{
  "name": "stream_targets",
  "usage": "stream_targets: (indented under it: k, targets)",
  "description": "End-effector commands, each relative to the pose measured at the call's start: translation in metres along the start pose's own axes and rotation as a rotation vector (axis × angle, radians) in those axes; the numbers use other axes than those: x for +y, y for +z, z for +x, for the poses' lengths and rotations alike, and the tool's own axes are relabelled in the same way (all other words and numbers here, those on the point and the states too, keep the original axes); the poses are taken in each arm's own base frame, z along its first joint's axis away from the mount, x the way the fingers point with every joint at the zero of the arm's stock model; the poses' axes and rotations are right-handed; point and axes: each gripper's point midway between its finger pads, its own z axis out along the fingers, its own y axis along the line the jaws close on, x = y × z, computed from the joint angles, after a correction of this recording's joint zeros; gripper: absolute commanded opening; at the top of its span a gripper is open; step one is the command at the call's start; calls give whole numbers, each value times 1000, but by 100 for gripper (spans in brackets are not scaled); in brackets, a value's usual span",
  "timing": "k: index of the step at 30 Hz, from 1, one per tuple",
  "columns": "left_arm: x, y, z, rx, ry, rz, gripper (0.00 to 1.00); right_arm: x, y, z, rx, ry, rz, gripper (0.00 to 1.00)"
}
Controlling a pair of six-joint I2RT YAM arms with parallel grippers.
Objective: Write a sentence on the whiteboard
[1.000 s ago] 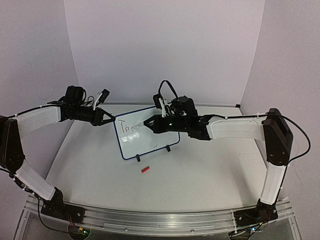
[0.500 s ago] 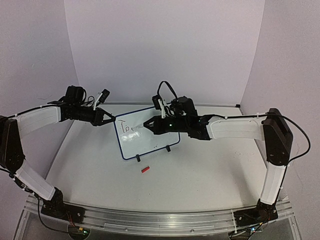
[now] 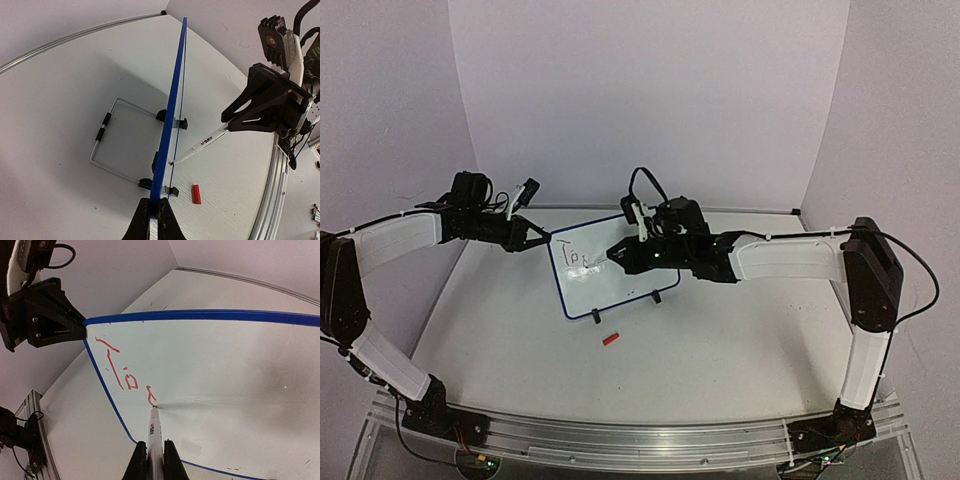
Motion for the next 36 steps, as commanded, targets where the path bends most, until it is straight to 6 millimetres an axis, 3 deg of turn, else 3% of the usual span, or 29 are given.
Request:
stream_targets:
  k: [1,17,28,36]
  targets:
    - [-13,-7,-14,-30,51,16,0,-2,-13,-40,-108,-36,65,0]
    - [-13,-7,-15,-31,55,18,0,17,-26,-78,-227,-27,6,0]
    - [-15,-7,-15,-31,58,20,0,19,-35,-99,-317,-19,16,0]
    - [-14,-8,-16,-31,58,17,0,14,-29,-84,-281,-5,18,0]
